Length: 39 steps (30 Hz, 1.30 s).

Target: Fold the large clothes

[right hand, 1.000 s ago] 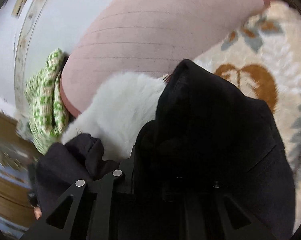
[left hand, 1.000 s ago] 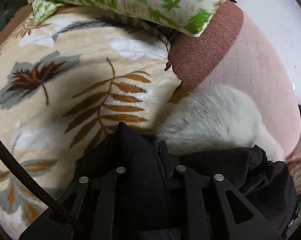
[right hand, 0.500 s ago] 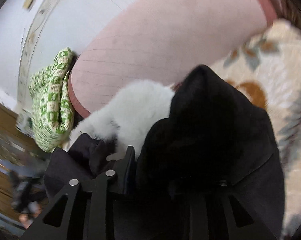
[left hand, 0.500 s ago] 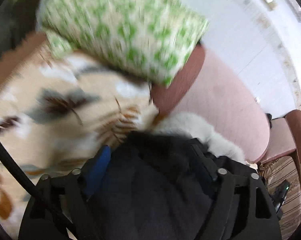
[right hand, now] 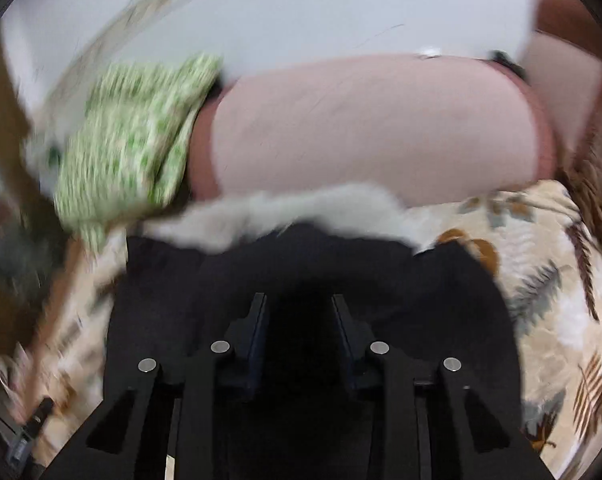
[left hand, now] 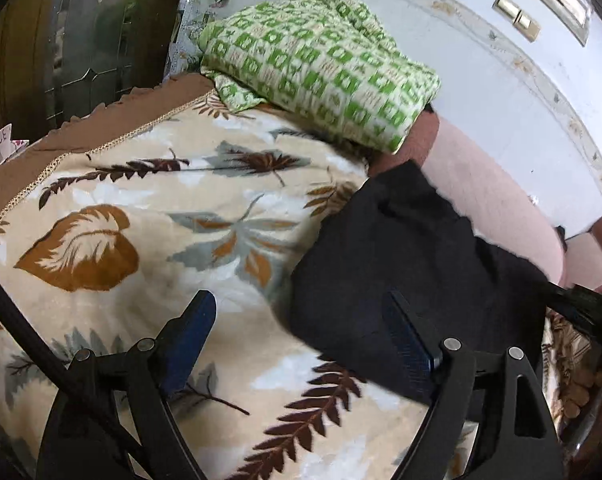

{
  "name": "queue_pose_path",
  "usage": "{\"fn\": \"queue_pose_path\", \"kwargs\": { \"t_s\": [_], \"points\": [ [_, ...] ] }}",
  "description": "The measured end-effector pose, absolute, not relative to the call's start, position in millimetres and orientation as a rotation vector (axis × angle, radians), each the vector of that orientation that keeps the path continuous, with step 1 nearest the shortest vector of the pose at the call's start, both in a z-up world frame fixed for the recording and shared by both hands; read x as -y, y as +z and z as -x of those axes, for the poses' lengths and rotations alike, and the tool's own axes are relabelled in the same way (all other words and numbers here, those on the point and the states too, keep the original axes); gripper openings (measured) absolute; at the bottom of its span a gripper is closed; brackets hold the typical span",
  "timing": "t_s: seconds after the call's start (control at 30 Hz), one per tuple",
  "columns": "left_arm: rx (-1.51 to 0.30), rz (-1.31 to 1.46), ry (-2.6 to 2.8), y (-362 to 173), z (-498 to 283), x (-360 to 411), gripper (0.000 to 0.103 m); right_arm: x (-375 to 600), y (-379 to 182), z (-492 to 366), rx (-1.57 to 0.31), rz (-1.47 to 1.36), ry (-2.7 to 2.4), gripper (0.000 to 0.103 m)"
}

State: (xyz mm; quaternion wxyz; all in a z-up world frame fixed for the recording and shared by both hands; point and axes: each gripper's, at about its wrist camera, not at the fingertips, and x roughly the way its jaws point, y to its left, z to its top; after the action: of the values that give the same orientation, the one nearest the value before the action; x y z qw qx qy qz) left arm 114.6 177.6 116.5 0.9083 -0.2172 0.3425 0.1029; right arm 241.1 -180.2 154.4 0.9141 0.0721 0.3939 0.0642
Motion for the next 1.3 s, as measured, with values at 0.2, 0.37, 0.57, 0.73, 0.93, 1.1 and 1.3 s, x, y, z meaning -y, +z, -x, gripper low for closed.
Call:
{"fn": "queue_pose_path", "kwargs": {
  "t_s": [0.2,0.37,0.57,0.73,0.93,1.1,1.3],
  "points": [
    [-0.685,0.386,0.284,103.6,-113.9,-192.7,0.084,139.7,60.0,-318.7,-0.939,-0.047,-0.017,0.050],
    [-0.776,0.457,0.275,90.4,-126.7,-217.5,0.084,132.0,44.3,-338.4,-0.871,0.019,-0.120,0.050],
    [-0.704,0.524,0.370,101.3,-113.8,-247.9,0.084,109.8,101.9,-300.5,-0.762,0.019,-0.142,0.048],
    [-0.660,0.616,0.407,107.0,-102.7,-272.6,0.084,54.8,123.2,-283.4,-0.808,-0.046,0.140,0.033],
    [-0.665,0.609,0.400,105.8,-106.2,-272.4,0.084,-20.9,78.4,-337.3,-0.947,0.003,0.183,0.033],
    [-0.681,0.595,0.391,103.0,-114.4,-270.1,0.084,-61.2,50.3,-354.3,-0.976,0.200,0.081,0.033],
    [-0.720,0.548,0.368,99.2,-124.2,-260.2,0.084,-56.7,88.5,-315.0,-0.853,0.199,0.095,0.035]
  ]
}}
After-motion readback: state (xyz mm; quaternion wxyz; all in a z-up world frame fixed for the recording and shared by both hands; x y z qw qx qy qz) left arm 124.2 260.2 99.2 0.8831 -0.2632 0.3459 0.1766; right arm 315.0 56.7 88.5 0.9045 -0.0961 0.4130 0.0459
